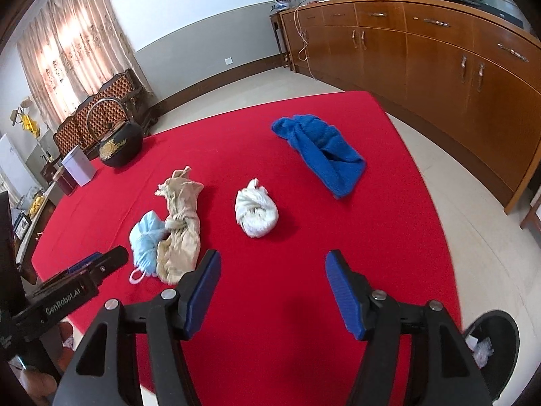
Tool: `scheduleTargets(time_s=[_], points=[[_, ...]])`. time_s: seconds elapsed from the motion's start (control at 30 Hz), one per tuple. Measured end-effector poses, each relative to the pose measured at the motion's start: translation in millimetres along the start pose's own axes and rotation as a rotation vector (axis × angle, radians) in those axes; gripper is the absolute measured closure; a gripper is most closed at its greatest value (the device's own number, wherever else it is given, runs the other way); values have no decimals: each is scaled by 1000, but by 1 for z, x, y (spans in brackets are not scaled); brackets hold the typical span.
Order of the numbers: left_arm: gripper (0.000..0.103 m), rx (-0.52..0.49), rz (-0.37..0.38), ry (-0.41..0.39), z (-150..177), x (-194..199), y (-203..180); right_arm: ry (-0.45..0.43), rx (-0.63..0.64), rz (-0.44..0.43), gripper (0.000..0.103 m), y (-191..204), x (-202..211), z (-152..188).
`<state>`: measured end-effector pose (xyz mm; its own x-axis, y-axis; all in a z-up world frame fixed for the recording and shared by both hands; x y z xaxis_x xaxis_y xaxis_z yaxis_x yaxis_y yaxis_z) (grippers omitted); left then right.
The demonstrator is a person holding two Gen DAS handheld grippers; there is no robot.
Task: Collect trash
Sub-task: 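Grasp the light-blue face mask with the left tool while the right tool grasps the white tissue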
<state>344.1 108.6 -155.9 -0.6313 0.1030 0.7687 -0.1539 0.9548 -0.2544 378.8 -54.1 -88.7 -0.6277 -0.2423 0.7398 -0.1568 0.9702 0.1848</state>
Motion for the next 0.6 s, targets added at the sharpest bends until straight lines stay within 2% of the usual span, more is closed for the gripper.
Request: scheduleTargets(time_s=[0.37,0.4,0.43,0.5,0.57,0.6], points=[[42,10,42,37,-2,-30,-2,44,36,27,35,6,-67,-30],[44,10,41,33,-2,-32,-1,47,37,27,35,6,-71,-31],[55,10,37,27,-3,-34,0,50,39,26,35,6,-74,-31],[65,8,46,34,-3,-39,2,51,39,25,35,5,-81,-32],[71,3,48,22,-5,-41,1,60,47,21,35,6,-87,-31],[74,-1,47,17,-6,-41,-1,61,51,17,39,8,-89,-31]])
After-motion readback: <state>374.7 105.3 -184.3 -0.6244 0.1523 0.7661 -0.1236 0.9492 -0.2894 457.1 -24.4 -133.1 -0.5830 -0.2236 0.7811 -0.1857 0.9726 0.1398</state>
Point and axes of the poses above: each gripper's, at about its wrist camera, not at the fingertips, and x roughly against the way its jaws point, y to its left, z to its underside, the point moved 6 cm from there along -x, roughly the way its jaws point, and after that the axes turned 6 degrees about x, right-handed, at the moved point
